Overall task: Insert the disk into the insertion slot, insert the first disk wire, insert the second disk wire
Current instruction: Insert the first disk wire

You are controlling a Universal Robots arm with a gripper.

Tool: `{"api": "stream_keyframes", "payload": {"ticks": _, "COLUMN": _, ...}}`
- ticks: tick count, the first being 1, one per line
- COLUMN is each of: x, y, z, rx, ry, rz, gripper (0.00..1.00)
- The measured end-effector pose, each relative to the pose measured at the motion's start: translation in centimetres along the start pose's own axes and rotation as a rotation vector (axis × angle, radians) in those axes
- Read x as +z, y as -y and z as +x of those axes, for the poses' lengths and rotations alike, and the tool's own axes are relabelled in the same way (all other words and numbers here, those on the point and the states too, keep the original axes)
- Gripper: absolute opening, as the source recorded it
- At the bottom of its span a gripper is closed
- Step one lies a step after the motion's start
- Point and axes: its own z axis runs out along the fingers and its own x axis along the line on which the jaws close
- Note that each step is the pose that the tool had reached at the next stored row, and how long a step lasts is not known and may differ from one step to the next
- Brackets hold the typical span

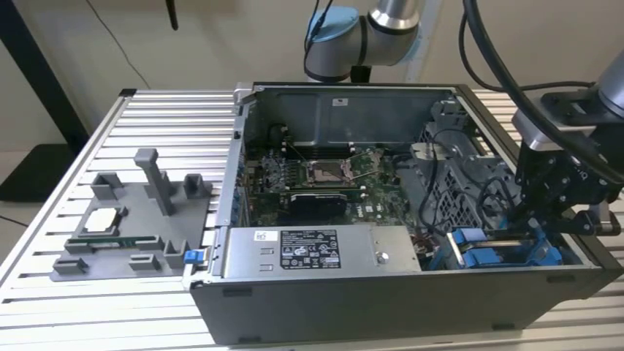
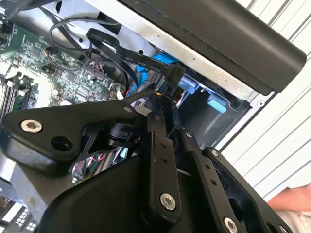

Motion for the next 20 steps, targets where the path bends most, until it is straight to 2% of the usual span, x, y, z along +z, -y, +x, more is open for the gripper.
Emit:
{"api": "stream_keyframes", "payload": {"ticks": 6, "x": 0.26, "y": 0.00, "z": 0.03, "rx": 0.006, "ry": -0.0001, "rz": 0.0000, "gripper": 0.00}}
{"api": "stream_keyframes", "payload": {"ticks": 10, "x": 0.80, "y": 0.01, "z": 0.08, "rx": 0.008, "ry": -0.0019, "rz": 0.0002, "gripper": 0.00}}
{"api": "stream_keyframes", "payload": {"ticks": 12, "x": 1.11, "y": 0.01, "z": 0.10, "rx": 0.008, "ry": -0.0005, "rz": 0.0002, "gripper": 0.00}}
{"api": "stream_keyframes", "payload": {"ticks": 14, "x": 1.10, "y": -0.01, "z": 0.10, "rx": 0.009, "ry": 0.0007, "rz": 0.0000, "gripper": 0.00}}
{"api": "stream_keyframes", "payload": {"ticks": 16, "x": 0.61, "y": -0.03, "z": 0.07, "rx": 0.009, "ry": 0.0025, "rz": -0.0009, "gripper": 0.00}}
{"api": "stream_keyframes", "payload": {"ticks": 17, "x": 0.11, "y": -0.04, "z": 0.01, "rx": 0.009, "ry": 0.0008, "rz": -0.0010, "gripper": 1.00}}
{"api": "stream_keyframes", "payload": {"ticks": 20, "x": -1.15, "y": -0.09, "z": -0.11, "rx": 0.009, "ry": 0.0002, "rz": -0.0011, "gripper": 1.00}}
